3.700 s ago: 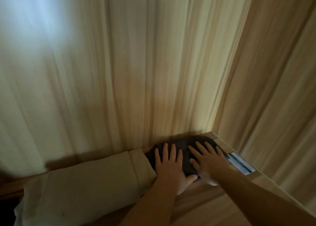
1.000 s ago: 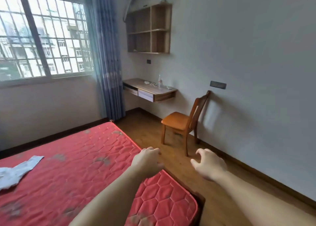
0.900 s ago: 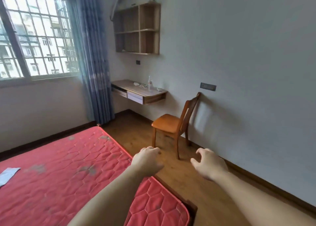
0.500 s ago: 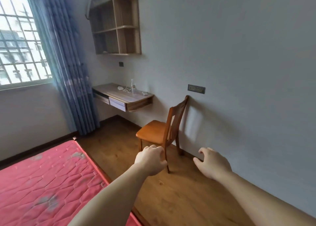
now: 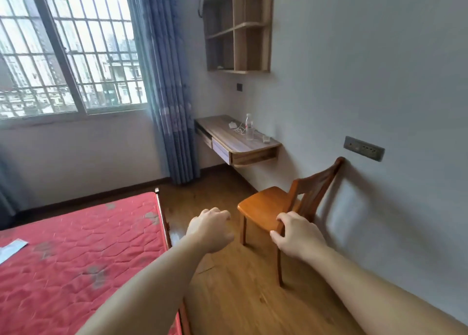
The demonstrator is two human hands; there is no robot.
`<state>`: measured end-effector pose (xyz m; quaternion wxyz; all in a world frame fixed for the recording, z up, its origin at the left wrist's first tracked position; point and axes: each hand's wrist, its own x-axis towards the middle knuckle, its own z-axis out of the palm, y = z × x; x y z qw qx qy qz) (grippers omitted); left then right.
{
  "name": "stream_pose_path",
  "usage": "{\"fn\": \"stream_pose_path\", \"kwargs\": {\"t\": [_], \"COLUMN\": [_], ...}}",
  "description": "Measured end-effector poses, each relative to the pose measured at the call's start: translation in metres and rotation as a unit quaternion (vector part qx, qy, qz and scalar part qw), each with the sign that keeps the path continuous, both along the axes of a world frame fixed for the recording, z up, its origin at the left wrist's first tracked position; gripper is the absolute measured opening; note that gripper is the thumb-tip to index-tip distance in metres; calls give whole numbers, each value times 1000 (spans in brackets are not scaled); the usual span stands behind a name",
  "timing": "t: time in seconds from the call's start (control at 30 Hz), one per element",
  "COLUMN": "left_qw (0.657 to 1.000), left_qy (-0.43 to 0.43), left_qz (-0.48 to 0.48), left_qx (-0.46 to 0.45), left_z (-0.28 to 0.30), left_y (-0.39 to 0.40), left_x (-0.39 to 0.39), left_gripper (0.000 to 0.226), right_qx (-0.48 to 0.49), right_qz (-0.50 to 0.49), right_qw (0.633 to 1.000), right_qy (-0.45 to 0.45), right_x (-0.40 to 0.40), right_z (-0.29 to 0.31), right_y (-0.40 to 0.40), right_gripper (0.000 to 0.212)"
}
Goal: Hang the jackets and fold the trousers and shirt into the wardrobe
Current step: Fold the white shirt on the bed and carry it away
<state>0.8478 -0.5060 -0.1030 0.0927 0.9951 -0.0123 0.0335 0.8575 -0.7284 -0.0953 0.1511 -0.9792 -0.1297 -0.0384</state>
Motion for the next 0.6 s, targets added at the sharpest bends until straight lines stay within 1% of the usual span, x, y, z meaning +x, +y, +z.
{"fn": "stream_pose_path", "kwargs": {"t": [0.17,0.33,0.47,0.6], "left_qw": [995,984,975,959], "left_qy": [-8,1,7,4], "left_qz": [96,169,217,281], "left_qx": [-15,-49,-42,-49], "left_z": [-23,-48,-44,-36], "left_y": [44,87,128,175], "left_x": [84,160,205,254], "left_gripper": [53,56,51,50], "right_qx": [-36,-51,-34,-24], "right_qz": [90,134,166,211], "right_qw": [995,990,986,977], "right_qy": [-39,-9,7,14], "right_x": [106,224,299,371], "right_z": [-12,-24,-26,-27], "right_y": [34,75,124,185], "right_gripper": [54,53,52,52]}}
